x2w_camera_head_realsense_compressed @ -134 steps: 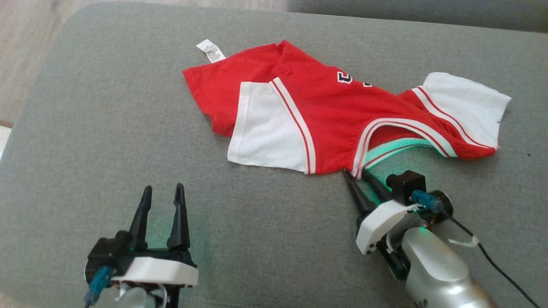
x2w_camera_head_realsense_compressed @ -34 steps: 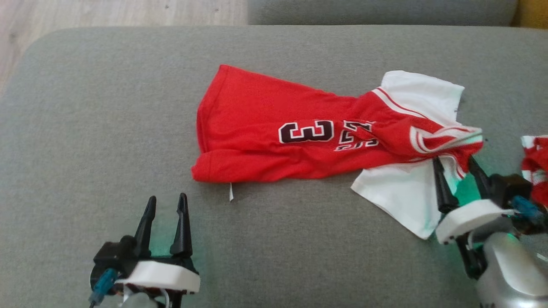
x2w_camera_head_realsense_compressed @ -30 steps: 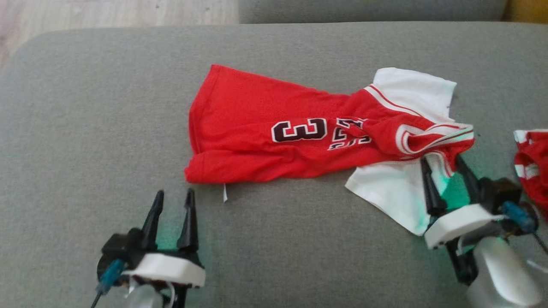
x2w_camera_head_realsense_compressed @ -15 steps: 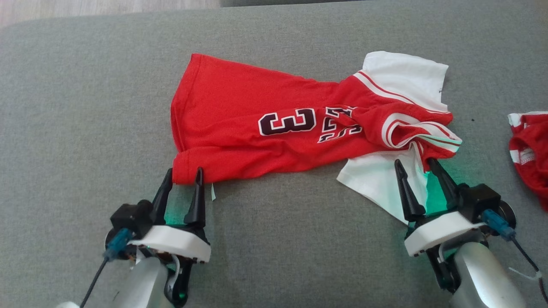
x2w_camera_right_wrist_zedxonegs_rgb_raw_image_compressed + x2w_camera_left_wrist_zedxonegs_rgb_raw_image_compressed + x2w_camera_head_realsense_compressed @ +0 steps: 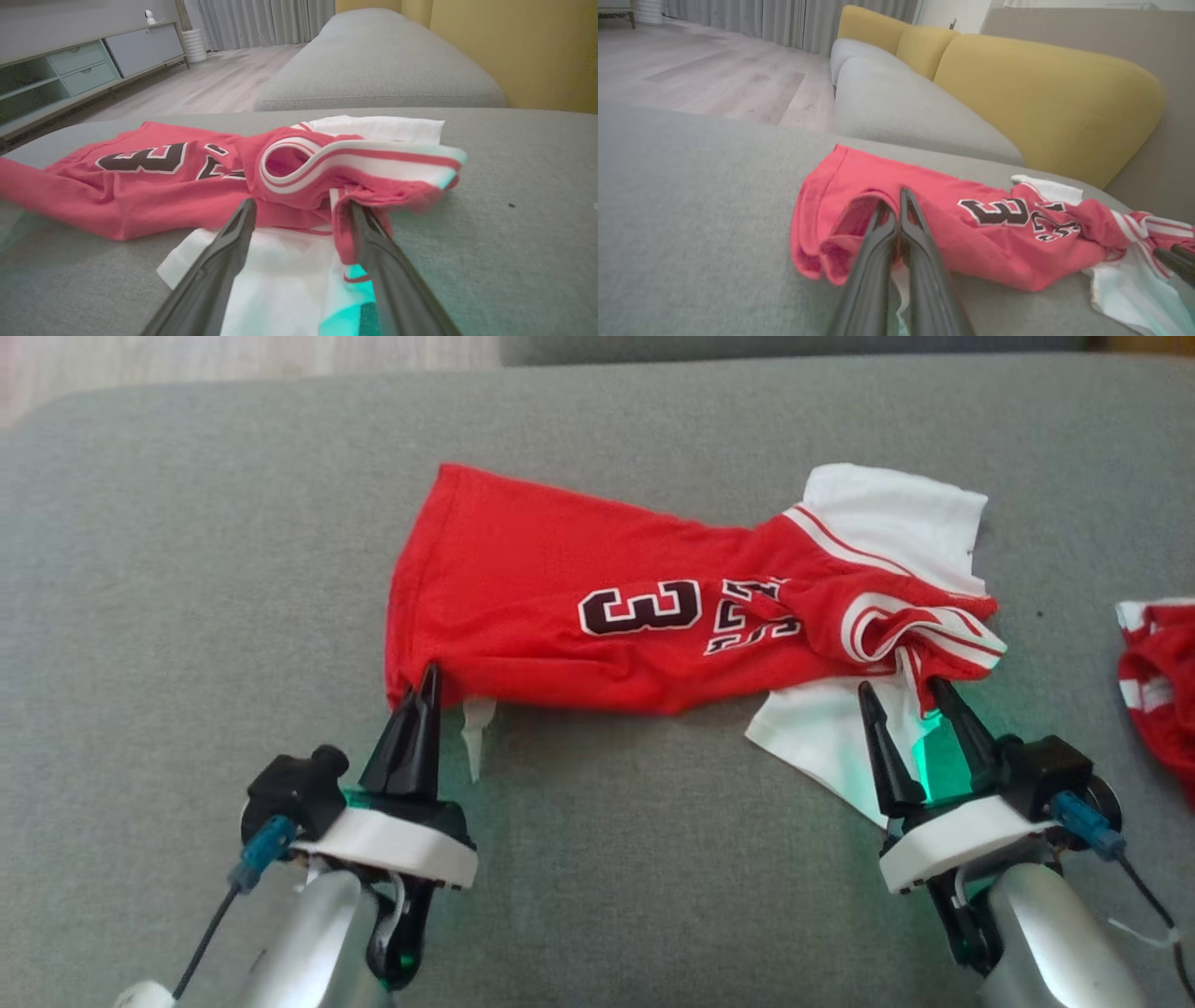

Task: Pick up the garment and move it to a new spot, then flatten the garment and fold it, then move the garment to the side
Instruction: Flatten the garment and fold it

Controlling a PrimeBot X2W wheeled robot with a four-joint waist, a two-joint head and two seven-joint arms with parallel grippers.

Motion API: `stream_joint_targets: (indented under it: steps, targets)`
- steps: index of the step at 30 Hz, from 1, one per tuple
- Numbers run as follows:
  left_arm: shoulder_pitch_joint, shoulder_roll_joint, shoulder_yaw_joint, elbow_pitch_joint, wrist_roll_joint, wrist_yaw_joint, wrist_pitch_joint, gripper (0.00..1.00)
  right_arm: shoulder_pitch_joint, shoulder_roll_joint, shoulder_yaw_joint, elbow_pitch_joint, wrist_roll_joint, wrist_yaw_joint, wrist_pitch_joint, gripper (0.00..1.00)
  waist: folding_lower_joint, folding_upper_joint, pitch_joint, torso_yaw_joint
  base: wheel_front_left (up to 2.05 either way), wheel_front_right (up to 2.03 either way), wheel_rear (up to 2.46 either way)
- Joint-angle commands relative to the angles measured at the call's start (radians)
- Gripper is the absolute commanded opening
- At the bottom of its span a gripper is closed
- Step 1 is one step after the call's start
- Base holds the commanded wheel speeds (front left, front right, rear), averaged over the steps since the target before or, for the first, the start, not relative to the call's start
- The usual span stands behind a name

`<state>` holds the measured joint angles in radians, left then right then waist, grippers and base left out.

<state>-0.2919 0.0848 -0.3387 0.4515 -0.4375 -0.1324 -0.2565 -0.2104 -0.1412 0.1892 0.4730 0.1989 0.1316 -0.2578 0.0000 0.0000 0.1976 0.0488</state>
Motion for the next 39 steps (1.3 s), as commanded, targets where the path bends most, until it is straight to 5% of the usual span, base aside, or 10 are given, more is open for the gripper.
stream_joint_targets:
  steps: [1,14,20,28,29,31,32,39]
  targets:
    - [-0.011,0.013,0.032,-0.048,0.009,0.002,-0.005,0.00,0.005,0.006,0.018,-0.023,0.010,-0.001,-0.004,1.00,0.0000,0.0000,-0.024,0.019,0.00,0.00,0.00]
    - [0.124,0.002,-0.074,-0.125,-0.004,0.002,-0.005,0.00,0.055,0.048,-0.026,-0.001,0.011,-0.001,-0.004,1.00,0.0000,0.0000,-0.116,0.122,0.00,0.00,0.00]
    - [0.122,0.010,-0.069,-0.089,-0.034,0.002,-0.005,0.00,0.034,0.049,-0.026,-0.024,0.009,-0.001,-0.004,1.00,0.0000,0.0000,-0.084,0.093,0.00,0.00,0.00]
    - [0.019,0.013,0.078,0.096,0.003,0.002,-0.005,0.00,0.007,0.044,-0.021,-0.132,-0.001,-0.001,-0.004,1.00,0.0000,0.0000,-0.014,0.009,0.00,0.00,0.00]
    - [0.006,0.013,0.101,0.119,0.008,0.003,-0.005,0.05,0.005,0.043,-0.020,-0.139,0.000,-0.001,-0.004,1.00,0.0000,0.0000,-0.011,0.002,0.00,0.00,0.00]
    - [-0.017,0.011,0.157,0.151,0.025,0.023,-0.005,0.77,0.002,0.045,-0.025,-0.155,0.001,-0.001,-0.004,1.00,0.0000,0.0000,-0.007,-0.006,0.00,0.00,0.00]
    - [-0.026,0.010,0.188,0.155,0.035,0.038,-0.005,1.00,0.002,0.045,-0.027,-0.160,0.001,-0.001,-0.004,1.00,0.0000,0.0000,-0.006,-0.009,0.00,0.00,0.00]
    - [-0.008,-0.012,0.324,0.098,0.143,0.075,-0.005,1.00,0.008,0.061,-0.047,-0.168,-0.009,-0.001,-0.004,1.00,0.0000,0.0000,-0.027,-0.003,0.00,0.00,0.00]
